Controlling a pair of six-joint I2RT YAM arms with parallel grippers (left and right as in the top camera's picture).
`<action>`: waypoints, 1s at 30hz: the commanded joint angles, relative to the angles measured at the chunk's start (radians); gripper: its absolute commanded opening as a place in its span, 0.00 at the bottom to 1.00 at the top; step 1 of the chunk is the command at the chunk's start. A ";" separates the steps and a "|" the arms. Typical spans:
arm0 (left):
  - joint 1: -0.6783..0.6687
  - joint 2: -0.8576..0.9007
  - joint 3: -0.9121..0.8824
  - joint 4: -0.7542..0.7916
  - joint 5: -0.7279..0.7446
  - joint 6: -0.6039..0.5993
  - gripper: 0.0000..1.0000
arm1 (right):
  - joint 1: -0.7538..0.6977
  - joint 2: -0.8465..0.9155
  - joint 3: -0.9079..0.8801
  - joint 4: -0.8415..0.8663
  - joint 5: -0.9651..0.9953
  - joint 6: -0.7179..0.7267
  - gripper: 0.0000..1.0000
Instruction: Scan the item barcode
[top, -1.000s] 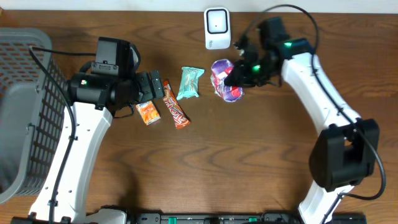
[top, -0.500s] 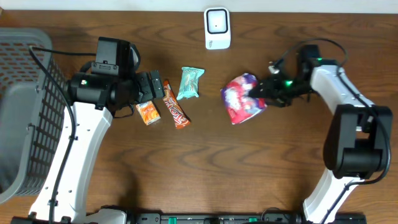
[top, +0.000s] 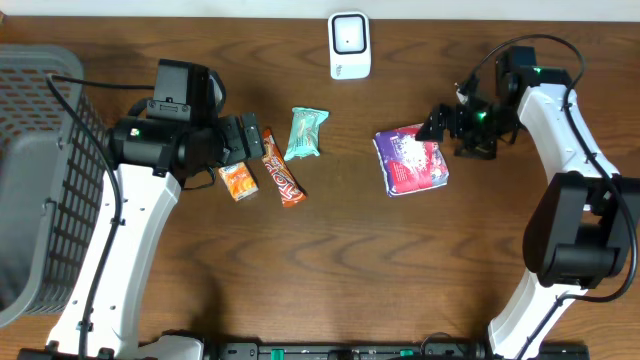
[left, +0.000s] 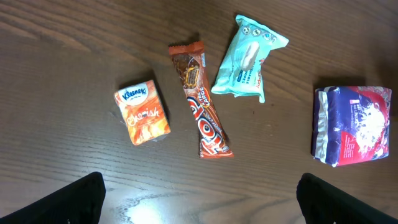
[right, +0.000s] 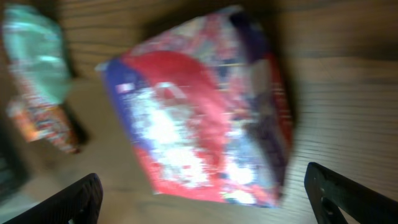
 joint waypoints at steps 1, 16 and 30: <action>0.002 0.003 0.005 -0.003 -0.006 0.006 0.98 | 0.004 0.000 -0.038 0.024 0.150 -0.016 0.99; 0.002 0.003 0.005 -0.003 -0.006 0.006 0.98 | 0.085 0.000 -0.302 0.333 -0.016 0.023 0.63; 0.002 0.003 0.005 -0.003 -0.006 0.006 0.98 | 0.177 -0.002 0.029 0.496 -0.066 0.445 0.01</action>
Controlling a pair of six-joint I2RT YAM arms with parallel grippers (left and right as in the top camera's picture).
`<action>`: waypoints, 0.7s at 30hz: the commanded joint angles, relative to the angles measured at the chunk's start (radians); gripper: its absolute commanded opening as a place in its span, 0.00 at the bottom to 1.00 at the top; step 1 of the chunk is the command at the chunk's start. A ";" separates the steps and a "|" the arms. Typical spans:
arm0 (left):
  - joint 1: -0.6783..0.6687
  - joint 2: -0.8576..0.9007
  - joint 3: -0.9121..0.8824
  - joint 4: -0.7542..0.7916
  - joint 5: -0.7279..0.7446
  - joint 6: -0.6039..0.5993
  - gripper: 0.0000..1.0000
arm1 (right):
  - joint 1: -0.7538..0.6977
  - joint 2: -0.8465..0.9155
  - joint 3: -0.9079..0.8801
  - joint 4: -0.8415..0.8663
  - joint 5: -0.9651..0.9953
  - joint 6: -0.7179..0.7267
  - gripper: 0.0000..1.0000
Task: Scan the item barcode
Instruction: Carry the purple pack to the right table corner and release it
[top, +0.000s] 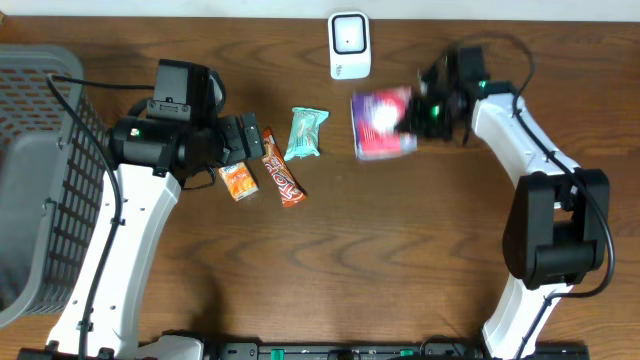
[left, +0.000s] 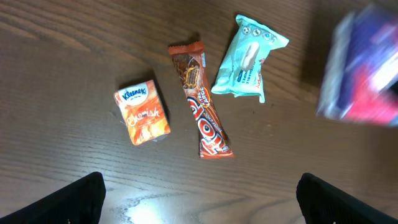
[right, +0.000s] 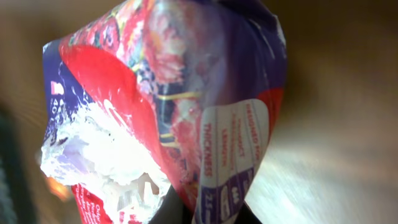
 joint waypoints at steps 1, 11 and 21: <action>0.002 0.003 0.005 -0.003 -0.006 0.006 0.98 | 0.008 -0.004 0.097 0.114 -0.026 0.190 0.01; 0.002 0.003 0.005 -0.003 -0.006 0.006 0.98 | 0.101 0.095 0.096 0.672 0.142 0.509 0.01; 0.002 0.003 0.005 -0.003 -0.006 0.006 0.98 | 0.119 0.241 0.165 0.814 0.185 0.521 0.01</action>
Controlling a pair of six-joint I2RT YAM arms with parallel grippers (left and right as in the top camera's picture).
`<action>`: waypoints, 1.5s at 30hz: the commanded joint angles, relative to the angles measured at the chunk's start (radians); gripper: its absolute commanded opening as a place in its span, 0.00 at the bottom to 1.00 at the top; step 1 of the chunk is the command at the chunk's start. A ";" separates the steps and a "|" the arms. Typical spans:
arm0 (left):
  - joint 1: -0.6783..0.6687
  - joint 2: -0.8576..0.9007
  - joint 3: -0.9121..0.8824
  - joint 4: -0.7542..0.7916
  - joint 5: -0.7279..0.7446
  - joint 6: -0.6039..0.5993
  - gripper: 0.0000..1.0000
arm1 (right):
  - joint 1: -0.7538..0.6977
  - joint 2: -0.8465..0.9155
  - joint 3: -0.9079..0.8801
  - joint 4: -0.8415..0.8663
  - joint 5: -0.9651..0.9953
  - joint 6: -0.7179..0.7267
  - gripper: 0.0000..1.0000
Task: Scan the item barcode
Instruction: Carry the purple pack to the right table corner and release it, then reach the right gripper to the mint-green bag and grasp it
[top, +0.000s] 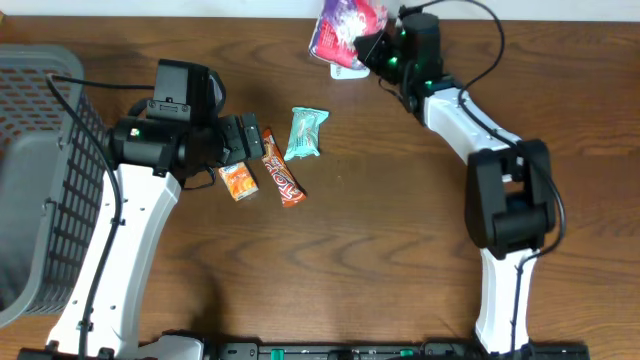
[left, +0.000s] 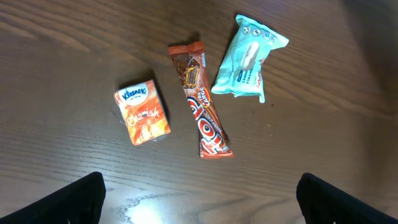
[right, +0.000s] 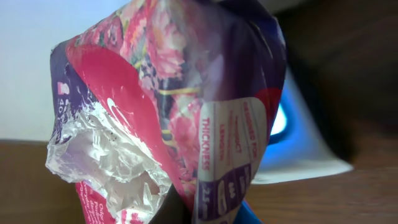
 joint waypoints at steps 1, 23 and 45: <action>0.002 0.003 0.005 -0.003 -0.006 0.006 0.98 | -0.018 0.006 0.057 0.014 0.019 -0.030 0.01; 0.002 0.003 0.005 -0.003 -0.006 0.006 0.98 | -0.629 -0.170 0.196 -0.806 -0.042 -0.261 0.01; 0.002 0.003 0.005 -0.003 -0.006 0.006 0.98 | -0.674 -0.406 0.146 -1.065 -0.505 -0.717 0.86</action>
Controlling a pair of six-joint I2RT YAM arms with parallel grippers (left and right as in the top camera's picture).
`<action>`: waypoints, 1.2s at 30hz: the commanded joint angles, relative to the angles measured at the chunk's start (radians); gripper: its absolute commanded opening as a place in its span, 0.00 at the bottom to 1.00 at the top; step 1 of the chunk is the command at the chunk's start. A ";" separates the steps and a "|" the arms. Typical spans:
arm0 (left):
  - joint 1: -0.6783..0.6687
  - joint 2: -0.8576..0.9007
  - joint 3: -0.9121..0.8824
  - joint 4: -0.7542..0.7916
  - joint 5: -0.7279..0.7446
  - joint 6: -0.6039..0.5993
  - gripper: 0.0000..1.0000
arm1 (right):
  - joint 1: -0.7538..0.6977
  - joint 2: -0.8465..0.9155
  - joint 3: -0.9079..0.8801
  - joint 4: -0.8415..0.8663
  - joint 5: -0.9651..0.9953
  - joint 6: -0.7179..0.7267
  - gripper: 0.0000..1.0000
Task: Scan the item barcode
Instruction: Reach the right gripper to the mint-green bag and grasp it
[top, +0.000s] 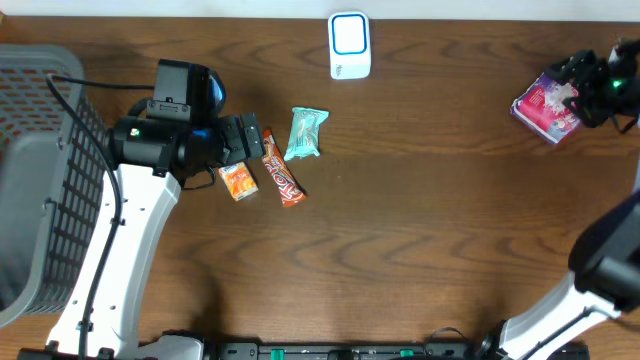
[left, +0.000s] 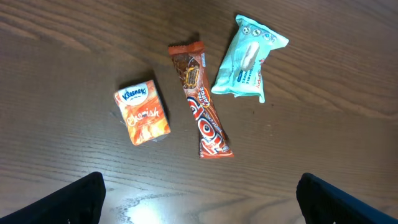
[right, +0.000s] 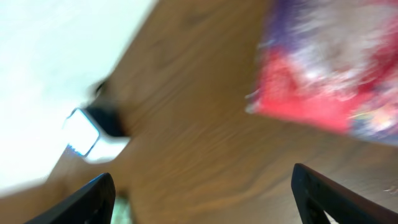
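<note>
The purple and pink packet lies on the table at the far right; it is blurred in the right wrist view. Just to its right my right gripper is open, with nothing between its fingers. The white scanner stands at the back middle, small and blurred in the right wrist view. My left gripper hangs open over three small items: an orange Kleenex pack, a brown chocolate bar and a teal packet.
A grey wire basket fills the left edge of the table. The three small items lie left of centre: Kleenex pack, chocolate bar, teal packet. Bare brown wood lies between them and the right arm.
My right gripper held the purple packet up at the scanner; now the packet lies at the far right of the table and the gripper is open beside it. The left arm has not moved.
The purple packet lay right of centre with my right gripper open at it. Then the gripper was shut on the packet, nearer the scanner, then held it right at the scanner. Now the packet is on the table's far right, let go. The left arm stayed still throughout.
</note>
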 joint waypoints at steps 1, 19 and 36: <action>0.002 0.003 0.006 -0.003 -0.007 0.006 0.98 | 0.080 -0.141 0.009 -0.100 -0.179 -0.183 0.87; 0.002 0.003 0.006 -0.003 -0.007 0.006 0.98 | 0.669 -0.132 -0.078 -0.187 0.058 -0.264 0.99; 0.002 0.003 0.006 -0.003 -0.006 0.006 0.98 | 0.915 -0.131 -0.200 0.045 0.387 -0.030 0.99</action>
